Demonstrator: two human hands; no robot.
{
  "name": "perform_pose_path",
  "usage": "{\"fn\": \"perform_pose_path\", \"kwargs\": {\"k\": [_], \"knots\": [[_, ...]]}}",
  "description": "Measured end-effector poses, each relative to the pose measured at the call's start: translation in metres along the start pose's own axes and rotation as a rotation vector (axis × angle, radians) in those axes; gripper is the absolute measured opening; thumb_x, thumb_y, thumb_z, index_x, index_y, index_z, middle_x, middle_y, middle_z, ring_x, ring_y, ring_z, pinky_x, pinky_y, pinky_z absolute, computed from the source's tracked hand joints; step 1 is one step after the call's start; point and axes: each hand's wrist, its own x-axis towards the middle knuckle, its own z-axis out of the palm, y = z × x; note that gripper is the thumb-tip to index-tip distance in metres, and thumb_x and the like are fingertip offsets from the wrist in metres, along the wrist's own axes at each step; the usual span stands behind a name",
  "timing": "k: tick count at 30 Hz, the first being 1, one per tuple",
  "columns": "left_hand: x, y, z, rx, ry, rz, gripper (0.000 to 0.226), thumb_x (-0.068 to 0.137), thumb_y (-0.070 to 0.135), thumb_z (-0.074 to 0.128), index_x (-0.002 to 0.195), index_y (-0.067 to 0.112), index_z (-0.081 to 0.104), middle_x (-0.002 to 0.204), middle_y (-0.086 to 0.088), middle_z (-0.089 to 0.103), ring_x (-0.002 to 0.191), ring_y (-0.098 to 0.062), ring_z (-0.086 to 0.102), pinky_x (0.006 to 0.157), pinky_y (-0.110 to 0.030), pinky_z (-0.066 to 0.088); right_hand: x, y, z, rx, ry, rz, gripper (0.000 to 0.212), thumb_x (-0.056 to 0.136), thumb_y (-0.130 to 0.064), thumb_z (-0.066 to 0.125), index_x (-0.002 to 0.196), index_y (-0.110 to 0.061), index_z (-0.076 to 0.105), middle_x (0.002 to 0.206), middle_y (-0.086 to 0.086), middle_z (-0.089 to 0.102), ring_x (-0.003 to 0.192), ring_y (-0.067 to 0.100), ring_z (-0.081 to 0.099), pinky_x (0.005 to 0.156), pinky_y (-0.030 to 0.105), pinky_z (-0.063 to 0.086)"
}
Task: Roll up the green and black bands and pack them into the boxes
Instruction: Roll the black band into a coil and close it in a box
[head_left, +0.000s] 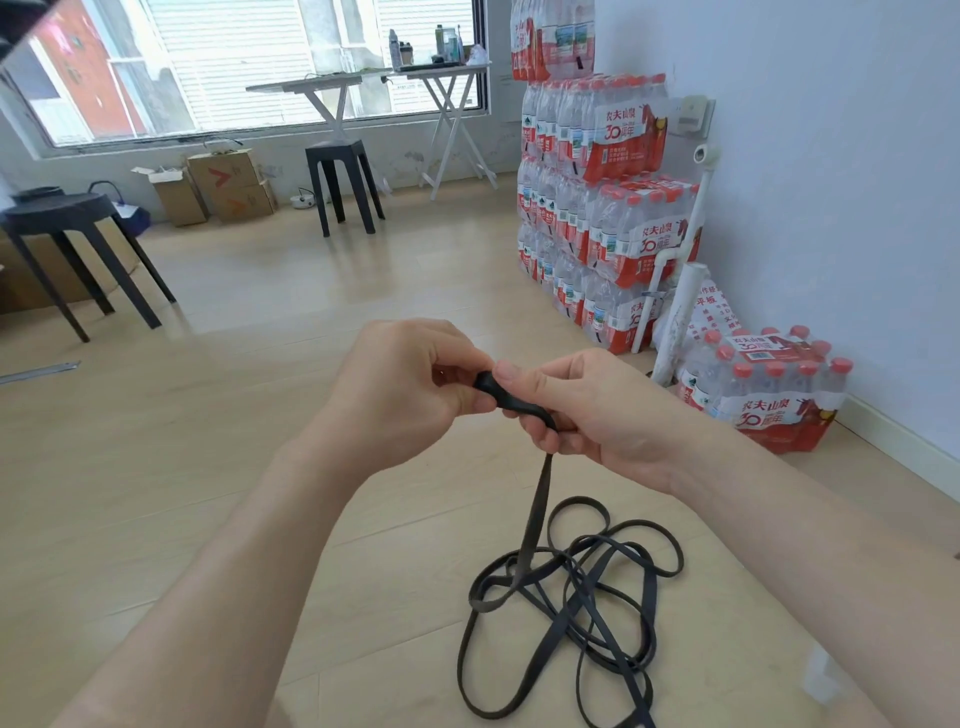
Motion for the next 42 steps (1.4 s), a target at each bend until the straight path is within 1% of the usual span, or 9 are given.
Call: {"fn": "perform_pose_path", "kwargs": {"k": [4,10,13,18,23,27,35,39,42], "knots": [[0.0,0.003,0.005,0.064,-0.023,0.008,0.016,0.069,0.008,0.081,0.079,0.02,0.076,0.076,0.007,0.066,0.071,-0.009,0.06,0.07,-0.035,0.051,0.002,0.006,0.0,0.062,0.017,-0.024,0.039,0.076,-0.037,0.07,0.087,0.001,0.068,0.064,0.006,0.052,0.056,0.012,0.044,0.055,0.022,0.03],[-0.004,-0.007,0.012,-0.811,-0.131,-0.293,0.02,0.068,0.01,0.08,0.087,0.011,0.075,0.08,-0.01,0.069,0.078,-0.022,0.06,0.07,-0.025,0.051,-0.002,0.002,-0.001,0.389,-0.102,-0.079,0.02,0.08,-0.024,0.061,0.082,-0.007,0.07,0.062,0.005,0.053,0.054,0.012,0.048,0.045,0.014,0.035],[-0.003,-0.01,0.019,-0.949,-0.135,-0.275,0.045,0.064,0.025,0.083,0.1,0.002,0.069,0.077,-0.015,0.065,0.078,-0.03,0.055,0.071,-0.033,0.043,-0.002,0.001,0.001,0.462,-0.148,-0.127,0.02,0.083,-0.022,0.058,0.082,-0.009,0.072,0.064,0.006,0.055,0.056,0.014,0.05,0.048,0.016,0.035],[-0.002,-0.002,0.009,-0.645,0.009,-0.083,0.011,0.069,0.015,0.076,0.079,0.016,0.075,0.082,-0.003,0.065,0.08,-0.02,0.059,0.072,-0.027,0.048,-0.005,-0.001,-0.005,0.29,-0.188,-0.123,0.02,0.087,-0.027,0.06,0.084,-0.011,0.071,0.074,0.008,0.063,0.065,0.017,0.059,0.054,0.02,0.038],[-0.001,-0.003,-0.002,-0.344,0.0,-0.099,0.021,0.072,0.0,0.077,0.077,0.02,0.072,0.079,0.005,0.066,0.078,-0.012,0.065,0.07,-0.025,0.051,-0.009,-0.009,-0.009,0.063,-0.121,0.005,0.059,0.082,-0.053,0.053,0.099,0.001,0.068,0.071,0.008,0.066,0.062,0.018,0.062,0.05,0.019,0.043],[-0.002,0.0,0.0,-0.19,-0.016,-0.127,0.023,0.075,0.003,0.076,0.079,0.026,0.073,0.08,0.002,0.071,0.078,-0.019,0.068,0.079,-0.041,0.055,-0.007,-0.007,-0.007,0.003,-0.079,0.009,0.049,0.088,-0.051,0.053,0.088,-0.005,0.068,0.064,0.004,0.062,0.056,0.014,0.056,0.051,0.02,0.038],[-0.002,0.003,0.002,0.001,-0.056,0.013,0.019,0.075,0.004,0.075,0.087,0.019,0.074,0.081,0.005,0.067,0.08,-0.01,0.063,0.074,-0.035,0.053,-0.004,0.0,-0.002,0.07,-0.048,-0.025,0.035,0.085,-0.038,0.062,0.085,-0.003,0.067,0.062,0.004,0.058,0.054,0.013,0.052,0.046,0.017,0.034],[-0.005,0.0,0.004,-0.516,-0.102,-0.201,0.019,0.076,0.015,0.076,0.094,0.014,0.073,0.084,-0.007,0.07,0.077,-0.012,0.063,0.066,-0.026,0.052,-0.004,0.001,-0.004,0.319,-0.107,-0.093,0.026,0.084,-0.03,0.057,0.079,-0.009,0.071,0.064,0.007,0.058,0.056,0.015,0.053,0.044,0.016,0.037],[-0.006,-0.003,0.011,-0.859,-0.142,-0.302,0.022,0.075,0.018,0.069,0.096,0.013,0.074,0.076,-0.004,0.065,0.07,-0.014,0.057,0.06,-0.023,0.046,-0.004,0.001,-0.004,0.419,-0.168,-0.138,0.024,0.086,-0.025,0.055,0.084,-0.01,0.073,0.067,0.007,0.059,0.059,0.016,0.055,0.047,0.016,0.038]]}}
